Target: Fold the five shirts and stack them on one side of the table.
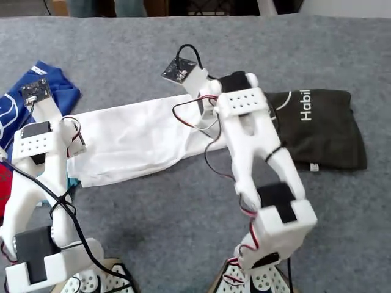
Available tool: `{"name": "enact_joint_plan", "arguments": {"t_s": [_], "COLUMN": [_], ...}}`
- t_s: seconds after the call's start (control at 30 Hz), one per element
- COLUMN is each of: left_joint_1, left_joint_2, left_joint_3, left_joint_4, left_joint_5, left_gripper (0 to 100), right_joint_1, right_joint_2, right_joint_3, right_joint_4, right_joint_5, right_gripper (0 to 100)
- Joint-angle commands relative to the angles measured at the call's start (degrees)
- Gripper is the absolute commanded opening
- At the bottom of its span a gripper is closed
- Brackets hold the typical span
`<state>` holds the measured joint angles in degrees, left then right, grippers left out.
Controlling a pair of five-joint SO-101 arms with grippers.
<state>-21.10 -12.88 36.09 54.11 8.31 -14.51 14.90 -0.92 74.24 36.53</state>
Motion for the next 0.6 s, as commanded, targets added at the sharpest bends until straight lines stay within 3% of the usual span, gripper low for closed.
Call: {"name": "enact_joint_plan", "arguments": {"t_s": [0.0,0.1,0.23,0.57], "left_joint_1": [-0.6,-0.6,-0.6,-0.2], "left_joint_2": [-1.8,-1.8,-1.8,-1.8], "left_joint_3": [0.0,0.0,0.0,-0.4], "left_joint_4": [-0.9,-1.1,-1.1,-0.7], "left_joint_5": [-0.3,-0.3,-0.3,-0.2], "left_gripper": [3,3,3,3], "right_joint_1": [-1.8,-3.3,-4.1,-1.9], "right_joint_2": [6.5,14.5,23.6,29.9], "right_joint_3": [-2.2,-7.9,-19.9,-46.5], "right_joint_4": [-9.0,-13.8,-12.6,15.6], "right_joint_5": [-4.4,-5.7,-5.7,-5.7], "right_gripper": [1.5,1.5,1.5,1.5]}}
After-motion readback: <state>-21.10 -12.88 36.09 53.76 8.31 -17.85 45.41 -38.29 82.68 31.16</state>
